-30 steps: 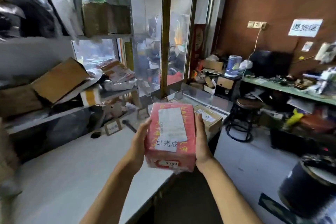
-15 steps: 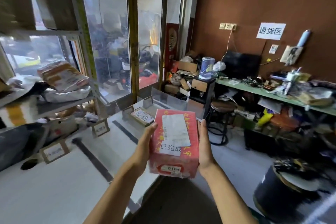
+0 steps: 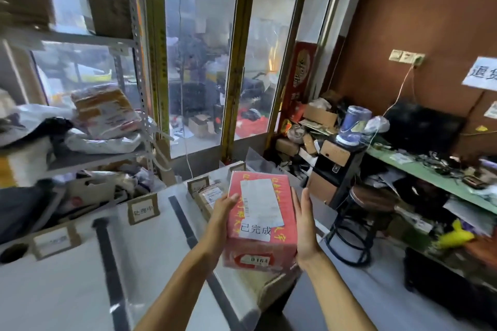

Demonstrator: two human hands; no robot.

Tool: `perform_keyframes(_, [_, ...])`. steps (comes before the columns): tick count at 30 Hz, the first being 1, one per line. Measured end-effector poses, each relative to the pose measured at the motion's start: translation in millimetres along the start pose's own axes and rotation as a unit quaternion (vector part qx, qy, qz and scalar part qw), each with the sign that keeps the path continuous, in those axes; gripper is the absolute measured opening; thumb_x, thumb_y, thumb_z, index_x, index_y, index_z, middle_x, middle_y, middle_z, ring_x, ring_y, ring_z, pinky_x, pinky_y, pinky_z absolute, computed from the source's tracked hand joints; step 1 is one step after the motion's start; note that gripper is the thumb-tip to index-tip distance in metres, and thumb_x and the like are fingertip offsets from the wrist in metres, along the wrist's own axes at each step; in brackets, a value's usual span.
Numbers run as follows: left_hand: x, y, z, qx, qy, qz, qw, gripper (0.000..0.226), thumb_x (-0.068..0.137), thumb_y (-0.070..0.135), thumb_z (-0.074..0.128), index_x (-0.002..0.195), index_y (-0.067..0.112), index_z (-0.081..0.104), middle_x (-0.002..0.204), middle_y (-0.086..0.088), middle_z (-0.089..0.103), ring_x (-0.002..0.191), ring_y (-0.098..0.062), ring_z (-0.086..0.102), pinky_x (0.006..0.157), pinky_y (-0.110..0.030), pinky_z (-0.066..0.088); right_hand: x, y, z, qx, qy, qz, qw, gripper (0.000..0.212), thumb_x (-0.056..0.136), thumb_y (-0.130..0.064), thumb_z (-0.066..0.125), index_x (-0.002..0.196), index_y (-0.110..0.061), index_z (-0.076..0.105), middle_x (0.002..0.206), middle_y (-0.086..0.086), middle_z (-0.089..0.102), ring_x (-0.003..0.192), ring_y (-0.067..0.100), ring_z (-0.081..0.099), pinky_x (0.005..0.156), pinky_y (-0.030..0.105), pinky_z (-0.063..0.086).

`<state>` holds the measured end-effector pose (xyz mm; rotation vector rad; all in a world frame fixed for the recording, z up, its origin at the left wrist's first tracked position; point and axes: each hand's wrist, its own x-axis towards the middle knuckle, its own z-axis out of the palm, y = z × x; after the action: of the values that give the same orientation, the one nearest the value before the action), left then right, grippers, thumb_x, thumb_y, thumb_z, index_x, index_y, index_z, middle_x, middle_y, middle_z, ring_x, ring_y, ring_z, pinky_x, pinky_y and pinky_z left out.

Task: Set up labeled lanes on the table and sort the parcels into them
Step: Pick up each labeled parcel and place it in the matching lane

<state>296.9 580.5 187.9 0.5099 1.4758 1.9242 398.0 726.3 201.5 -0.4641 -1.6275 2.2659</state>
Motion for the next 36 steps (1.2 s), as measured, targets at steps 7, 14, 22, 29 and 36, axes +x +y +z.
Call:
perform_keyframes(7, [74,-2,-16,-0.012,0.097,0.018,0.995,0.071,0.082,0.064,0.044,0.129,0.013,0.062,0.113,-0.012,0.076,0.101,-0.031,0.074,0.088,-0.04,0.059,119,-5,-16,-0.009,-0.116,0.046,0.992,0.056,0.105,-0.056,0.009,0.115,-0.035,0.06,0.1,-0.01,0.08,0.091,0.006,0.076,0.07,0.022,0.061])
perform_keyframes(14, [171,-20,-41,-0.055,0.249,-0.019,0.967,0.078,0.083,0.068,0.051,0.134,0.01,0.062,0.125,-0.022,0.069,0.116,-0.042,0.066,0.111,-0.062,0.04,264,19,-37,-0.018,-0.197,0.124,0.972,0.073,0.093,-0.073,0.041,0.136,-0.017,0.056,0.126,0.007,0.074,0.115,0.024,0.072,0.091,0.038,0.061])
perform_keyframes(22, [226,-40,-47,-0.049,0.336,-0.04,0.94,0.048,0.105,0.045,0.029,0.109,0.017,0.068,0.093,-0.003,0.08,0.087,-0.022,0.077,0.097,-0.045,0.055,348,52,-45,0.062,-0.273,0.253,0.926,0.063,0.102,-0.064,0.018,0.125,-0.023,0.06,0.115,0.005,0.078,0.102,0.026,0.077,0.076,0.04,0.065])
perform_keyframes(29, [237,-76,-52,-0.036,0.358,-0.076,0.93,0.091,0.076,0.074,0.049,0.14,0.01,0.045,0.112,-0.01,0.076,0.098,-0.033,0.075,0.069,-0.036,0.061,359,116,-58,0.015,-0.26,0.245,0.934,0.079,0.096,-0.073,0.042,0.154,-0.018,0.041,0.146,0.017,0.059,0.133,0.04,0.058,0.109,0.062,0.047])
perform_keyframes(36, [238,-80,-49,-0.031,0.376,-0.08,0.923,0.112,0.059,0.08,0.056,0.142,0.008,0.036,0.118,-0.016,0.073,0.097,-0.034,0.075,0.065,-0.035,0.06,365,120,-64,-0.03,-0.233,0.269,0.934,0.077,0.1,-0.07,0.042,0.157,-0.018,0.036,0.151,0.021,0.053,0.137,0.045,0.052,0.11,0.066,0.043])
